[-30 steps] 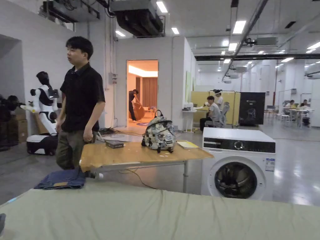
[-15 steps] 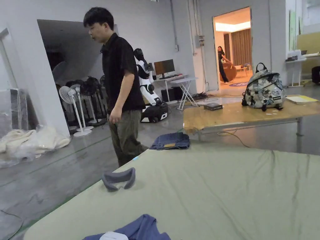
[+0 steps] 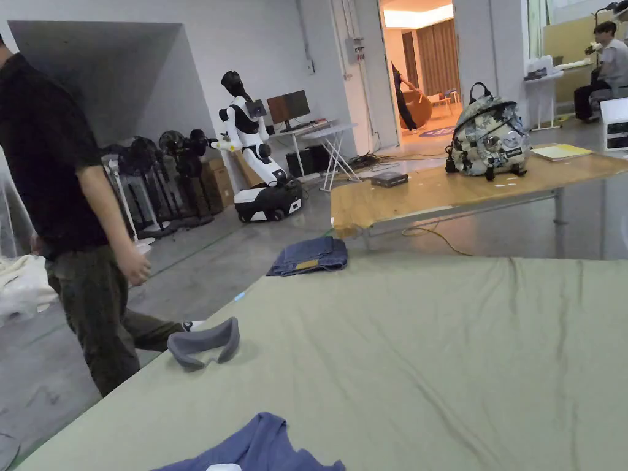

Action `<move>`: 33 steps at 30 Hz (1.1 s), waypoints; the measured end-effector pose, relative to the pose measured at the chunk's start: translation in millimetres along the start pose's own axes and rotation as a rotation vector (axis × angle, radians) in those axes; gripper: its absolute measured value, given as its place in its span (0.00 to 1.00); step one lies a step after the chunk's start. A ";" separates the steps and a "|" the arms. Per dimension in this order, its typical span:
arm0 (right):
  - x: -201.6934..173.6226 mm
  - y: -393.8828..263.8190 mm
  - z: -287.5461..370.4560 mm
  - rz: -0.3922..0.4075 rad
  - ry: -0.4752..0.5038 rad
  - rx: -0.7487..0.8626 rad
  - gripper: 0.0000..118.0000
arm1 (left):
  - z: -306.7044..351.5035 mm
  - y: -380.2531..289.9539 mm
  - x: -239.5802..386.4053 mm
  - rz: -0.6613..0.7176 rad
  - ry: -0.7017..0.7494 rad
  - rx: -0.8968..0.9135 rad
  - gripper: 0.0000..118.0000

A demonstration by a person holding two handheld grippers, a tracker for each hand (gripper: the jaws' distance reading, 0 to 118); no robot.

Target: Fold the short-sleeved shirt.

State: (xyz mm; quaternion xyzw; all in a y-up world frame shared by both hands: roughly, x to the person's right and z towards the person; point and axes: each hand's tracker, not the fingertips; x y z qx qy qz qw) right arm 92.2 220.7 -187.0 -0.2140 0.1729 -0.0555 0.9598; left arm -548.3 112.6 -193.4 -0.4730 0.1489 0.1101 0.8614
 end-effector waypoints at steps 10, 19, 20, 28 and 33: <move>-0.2 -2.8 9.4 -0.044 0.062 0.000 0.00 | 36.8 14.9 -0.5 0.028 0.018 0.033 0.00; 17.2 3.7 24.6 -0.083 0.061 0.072 0.00 | 239.8 117.4 -13.6 0.202 -0.067 0.543 0.00; 19.3 3.7 26.9 -0.091 0.062 0.074 0.00 | 263.6 135.0 -3.8 0.159 -0.033 0.589 0.00; 41.2 -0.7 54.8 -0.163 0.014 0.117 0.00 | 264.2 160.4 140.4 -0.141 -0.151 0.582 0.00; 53.9 9.7 78.5 -0.202 -0.030 0.173 0.00 | 149.6 74.5 290.2 -0.240 -0.535 0.318 0.00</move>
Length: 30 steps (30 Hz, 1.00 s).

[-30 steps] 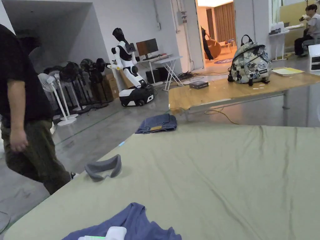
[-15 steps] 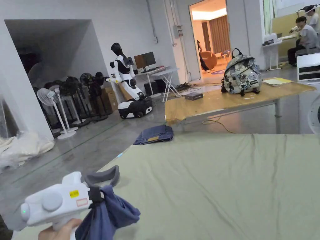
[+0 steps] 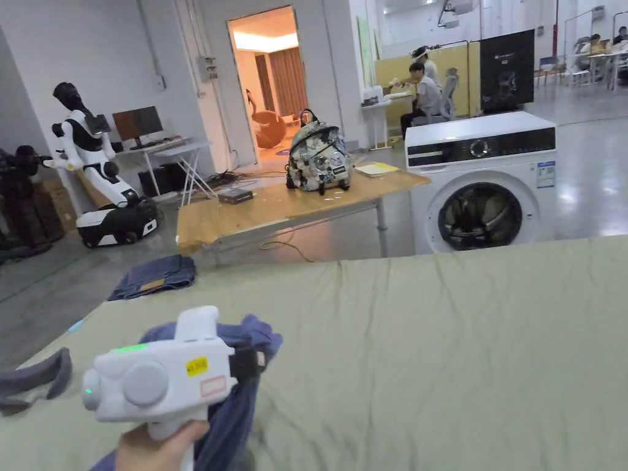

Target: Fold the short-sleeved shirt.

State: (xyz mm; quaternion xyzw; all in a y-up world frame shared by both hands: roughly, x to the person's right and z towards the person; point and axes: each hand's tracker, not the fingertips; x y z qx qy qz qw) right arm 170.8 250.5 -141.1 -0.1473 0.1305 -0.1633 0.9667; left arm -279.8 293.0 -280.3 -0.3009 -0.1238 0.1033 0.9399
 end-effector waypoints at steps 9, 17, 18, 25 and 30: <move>36.0 2.6 55.6 0.049 -0.208 0.005 0.00 | -151.7 -171.0 269.9 -0.144 -0.606 -0.383 0.00; 55.9 -4.3 62.2 0.021 -0.260 -0.014 0.00 | -72.4 -164.0 283.7 -0.199 -0.674 -0.198 0.78; 55.3 -3.9 59.1 0.020 -0.252 -0.018 0.00 | -53.1 -150.8 267.7 -0.203 -0.654 -0.115 0.78; 32.7 1.7 43.4 0.114 -0.160 -0.008 0.00 | 92.2 -101.7 171.2 -0.287 -0.245 0.332 0.71; 14.5 7.9 46.7 0.149 -0.049 -0.026 0.00 | 167.3 -113.9 142.2 -0.335 0.016 0.443 0.00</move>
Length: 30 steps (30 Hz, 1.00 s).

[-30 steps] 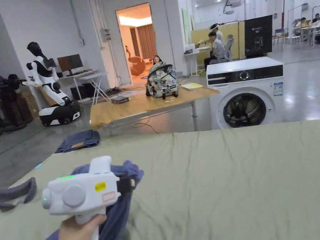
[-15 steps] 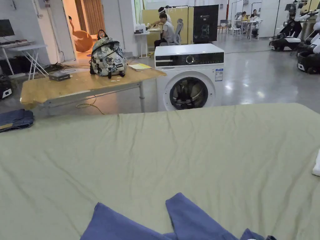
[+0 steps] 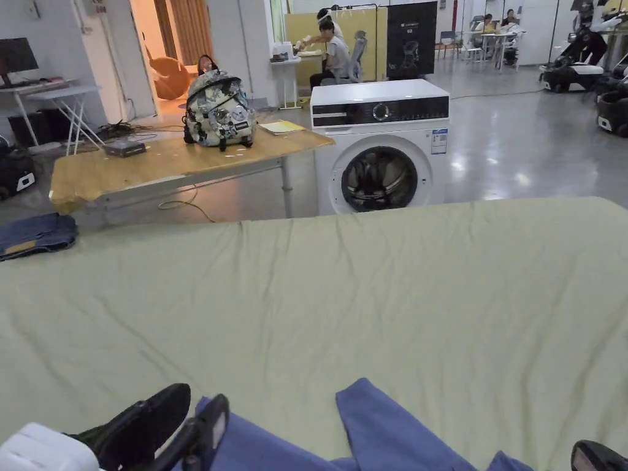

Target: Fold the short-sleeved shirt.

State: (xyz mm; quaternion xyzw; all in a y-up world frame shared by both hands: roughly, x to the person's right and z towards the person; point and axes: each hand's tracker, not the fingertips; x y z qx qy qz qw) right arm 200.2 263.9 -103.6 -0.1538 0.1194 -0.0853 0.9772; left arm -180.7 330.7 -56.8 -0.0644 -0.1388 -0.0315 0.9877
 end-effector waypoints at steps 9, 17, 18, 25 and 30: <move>-10.2 7.6 1.0 -0.021 0.053 -0.003 0.00 | 7.6 -13.2 -46.9 0.181 0.129 -0.120 0.00; 3.6 -9.2 10.6 -0.054 0.007 -0.032 0.00 | -136.7 -49.6 -121.5 0.275 -0.051 -0.447 0.67; 8.6 -13.0 12.6 -0.074 -0.010 -0.045 0.00 | -158.3 -61.5 -128.2 0.262 -0.066 -0.464 0.66; 37.5 -22.4 31.0 -0.132 -0.099 -0.067 0.00 | -291.4 -120.9 -142.2 0.248 0.061 -0.787 0.66; 54.4 -29.1 42.1 -0.151 -0.175 -0.093 0.00 | -321.5 -161.0 -149.7 0.251 0.126 -0.893 0.55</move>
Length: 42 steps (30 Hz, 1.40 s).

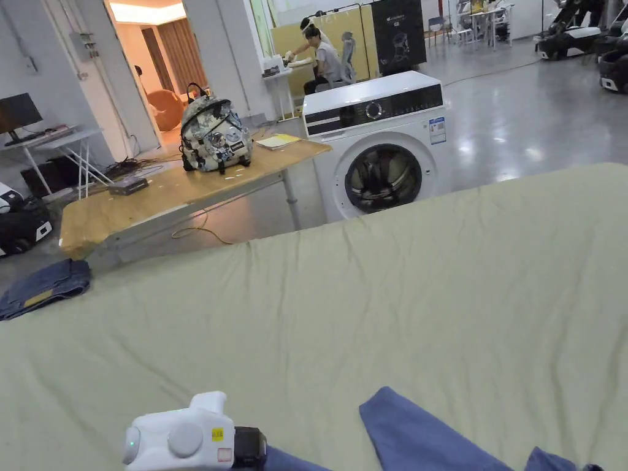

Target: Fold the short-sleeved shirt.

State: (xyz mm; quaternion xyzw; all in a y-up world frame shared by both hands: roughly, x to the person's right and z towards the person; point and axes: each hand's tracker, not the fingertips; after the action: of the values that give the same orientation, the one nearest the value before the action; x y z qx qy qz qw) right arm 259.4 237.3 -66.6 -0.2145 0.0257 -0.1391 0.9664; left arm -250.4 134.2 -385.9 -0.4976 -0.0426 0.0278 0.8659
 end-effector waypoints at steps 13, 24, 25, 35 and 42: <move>-3.6 -40.8 -53.6 -0.110 -0.042 -0.219 0.52 | -8.4 -9.5 25.7 -0.134 0.029 -0.016 0.00; 13.8 -90.0 -134.9 -0.290 -0.069 -0.388 0.06 | -2.3 -17.2 21.1 -0.097 0.022 0.034 0.00; 12.2 -85.2 -132.5 -0.289 -0.064 -0.383 0.06 | 1.3 -16.5 15.7 -0.059 -0.007 0.045 0.00; -51.8 60.4 -88.5 0.030 0.131 -0.026 0.06 | 300.6 -37.1 -18.4 -0.026 -0.187 0.711 0.00; -118.5 201.3 -98.7 0.207 0.210 0.191 0.06 | 413.0 -7.8 -42.1 -0.020 -0.072 0.955 0.00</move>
State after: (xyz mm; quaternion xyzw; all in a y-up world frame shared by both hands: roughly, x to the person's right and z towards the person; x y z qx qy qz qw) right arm 186.7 405.2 -242.2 -0.1021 0.1351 -0.0622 0.9836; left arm -334.1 481.4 -174.1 -0.0423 -0.0597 0.0531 0.9959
